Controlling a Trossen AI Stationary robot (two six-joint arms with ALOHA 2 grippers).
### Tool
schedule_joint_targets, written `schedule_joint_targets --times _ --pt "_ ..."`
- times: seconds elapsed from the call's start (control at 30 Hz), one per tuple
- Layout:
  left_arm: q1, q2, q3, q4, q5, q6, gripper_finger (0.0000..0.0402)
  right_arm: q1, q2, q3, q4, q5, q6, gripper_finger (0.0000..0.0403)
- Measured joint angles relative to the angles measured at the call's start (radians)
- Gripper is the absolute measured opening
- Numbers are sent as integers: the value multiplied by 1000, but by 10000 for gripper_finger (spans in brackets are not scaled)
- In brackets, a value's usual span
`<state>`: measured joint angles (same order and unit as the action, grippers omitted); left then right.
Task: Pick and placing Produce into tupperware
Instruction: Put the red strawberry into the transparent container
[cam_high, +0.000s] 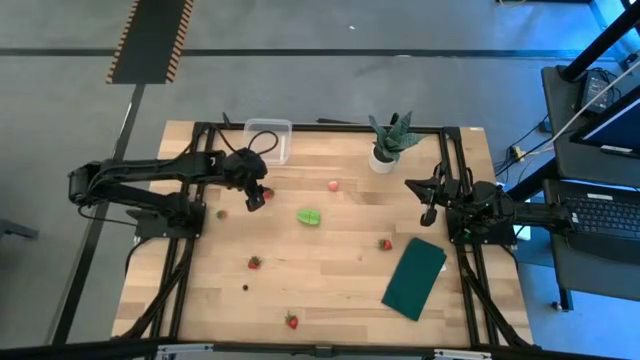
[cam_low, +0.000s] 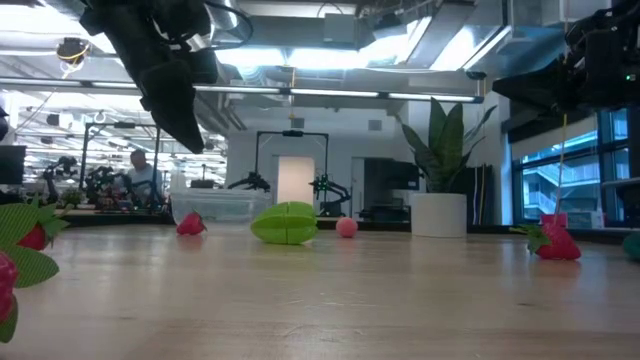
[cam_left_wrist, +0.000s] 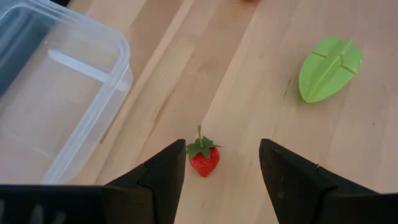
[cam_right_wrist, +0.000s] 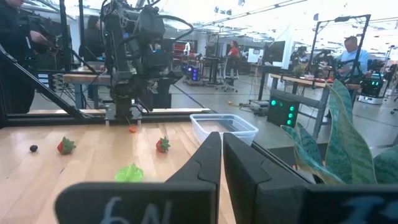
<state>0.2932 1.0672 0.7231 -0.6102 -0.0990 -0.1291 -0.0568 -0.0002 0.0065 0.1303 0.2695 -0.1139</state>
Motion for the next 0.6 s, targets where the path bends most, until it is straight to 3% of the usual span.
schedule_joint_targets --times 0.2,0.4,0.6 --pt "0 0 0 -3 0 -1 215 0 0 0 0 0 0 22" --pt "0 0 0 -2 22 -3 262 0 0 0 0 0 -4 22" --pt "0 0 0 0 16 -165 282 0 0 0 0 0 -4 22"
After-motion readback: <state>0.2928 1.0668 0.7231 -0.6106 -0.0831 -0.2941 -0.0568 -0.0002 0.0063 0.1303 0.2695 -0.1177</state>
